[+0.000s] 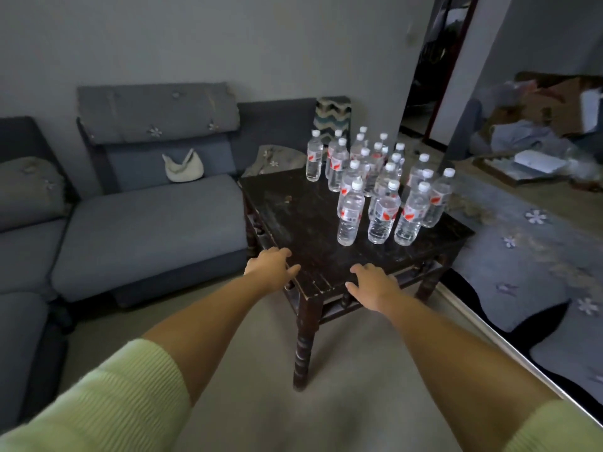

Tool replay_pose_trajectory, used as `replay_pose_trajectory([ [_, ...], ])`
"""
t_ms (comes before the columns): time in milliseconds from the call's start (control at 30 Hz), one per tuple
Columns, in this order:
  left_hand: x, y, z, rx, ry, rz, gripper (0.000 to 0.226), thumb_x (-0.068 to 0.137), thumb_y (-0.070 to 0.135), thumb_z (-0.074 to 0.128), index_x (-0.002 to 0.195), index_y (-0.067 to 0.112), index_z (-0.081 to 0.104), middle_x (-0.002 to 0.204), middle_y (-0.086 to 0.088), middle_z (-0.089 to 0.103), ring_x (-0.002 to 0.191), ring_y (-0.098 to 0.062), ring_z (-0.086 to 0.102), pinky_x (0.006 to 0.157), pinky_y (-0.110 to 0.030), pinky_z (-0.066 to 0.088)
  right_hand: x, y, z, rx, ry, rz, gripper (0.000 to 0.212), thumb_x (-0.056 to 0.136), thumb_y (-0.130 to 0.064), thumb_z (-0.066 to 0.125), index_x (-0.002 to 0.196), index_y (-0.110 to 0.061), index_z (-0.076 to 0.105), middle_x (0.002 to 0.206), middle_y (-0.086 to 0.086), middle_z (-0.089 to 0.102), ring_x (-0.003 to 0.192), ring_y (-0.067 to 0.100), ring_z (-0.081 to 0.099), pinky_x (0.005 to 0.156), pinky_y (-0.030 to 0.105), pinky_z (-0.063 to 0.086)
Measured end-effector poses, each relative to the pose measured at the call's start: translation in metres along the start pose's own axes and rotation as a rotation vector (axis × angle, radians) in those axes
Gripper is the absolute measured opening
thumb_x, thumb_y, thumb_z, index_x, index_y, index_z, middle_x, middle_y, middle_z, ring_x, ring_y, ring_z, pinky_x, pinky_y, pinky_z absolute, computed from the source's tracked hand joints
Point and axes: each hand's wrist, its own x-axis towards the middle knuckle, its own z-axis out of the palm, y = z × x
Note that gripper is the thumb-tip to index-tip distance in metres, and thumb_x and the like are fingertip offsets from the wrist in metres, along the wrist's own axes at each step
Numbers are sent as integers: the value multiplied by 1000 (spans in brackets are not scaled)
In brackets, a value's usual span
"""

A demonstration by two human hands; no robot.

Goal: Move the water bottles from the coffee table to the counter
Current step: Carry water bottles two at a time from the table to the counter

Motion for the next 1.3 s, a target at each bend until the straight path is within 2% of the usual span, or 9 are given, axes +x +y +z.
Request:
replay_pose_trajectory([
  [167, 72, -40, -10, 3, -21, -21, 50, 97, 48, 45, 137, 19, 44, 135, -10, 49, 121, -31, 50, 99, -47, 44, 63, -13, -4, 15, -6, 44, 45, 99, -43, 40, 139, -21, 40, 136, 8, 46, 128, 29, 42, 107, 52, 32],
  [400, 196, -89, -45, 70, -36, 174, 54, 95, 51, 45, 138, 19, 42, 135, -10, 49, 123, -30, 48, 100, -50, 43, 158, -34, -14, 177, 24, 326, 47, 98, -43, 42, 138, -18, 42, 135, 13, 47, 128, 33, 43, 107, 51, 36],
  [533, 259, -118, -69, 92, -46, 203, 52, 94, 50, 47, 136, 19, 45, 132, -11, 50, 121, -30, 48, 99, -48, 44, 196, -59, -12, 312, 59, 493, 49, 97, -41, 45, 138, -14, 43, 136, 14, 46, 126, 34, 46, 104, 47, 40],
  [800, 335, -91, -36, 41, -158, 335, 52, 94, 50, 48, 135, 17, 46, 135, -12, 50, 124, -31, 49, 102, -46, 42, 236, -39, -1, 495, 87, 703, 60, 93, -44, 54, 138, -7, 40, 138, 18, 45, 124, 34, 48, 103, 45, 42],
  [867, 357, -73, -24, 42, -196, 374, 53, 94, 49, 49, 136, 17, 46, 134, -12, 50, 124, -31, 49, 102, -46, 43, 254, -29, 2, 642, 146, 706, 67, 88, -44, 62, 141, -10, 39, 139, 16, 47, 124, 33, 49, 104, 46, 42],
  [967, 387, -52, -12, 18, -235, 403, 54, 94, 48, 49, 137, 16, 45, 134, -12, 50, 124, -30, 48, 102, -46, 42, 278, -23, 7, 925, 323, 666, 78, 79, -32, 77, 144, -12, 37, 143, 11, 47, 131, 30, 47, 110, 47, 38],
  [1067, 423, -29, 0, -15, -276, 416, 58, 93, 47, 53, 140, 15, 43, 136, -13, 49, 126, -31, 48, 104, -45, 41, 301, -17, 13, 1139, 511, 716, 87, 73, -22, 83, 143, -11, 32, 145, 11, 44, 134, 29, 44, 112, 48, 35],
  [1167, 452, -7, 11, -133, -298, 385, 68, 89, 45, 60, 145, 14, 35, 140, -15, 48, 128, -30, 48, 105, -44, 41, 317, -8, 16, 1178, 676, 700, 85, 72, -18, 84, 139, -17, 32, 140, 5, 48, 129, 22, 47, 111, 40, 37],
  [1300, 474, 20, 33, -329, -329, 356, 86, 83, 39, 70, 150, 15, 22, 148, -15, 40, 134, -29, 42, 108, -41, 38, 333, 2, 20, 1171, 756, 690, 76, 77, -22, 79, 137, -21, 33, 134, 2, 52, 123, 19, 51, 101, 30, 40],
])
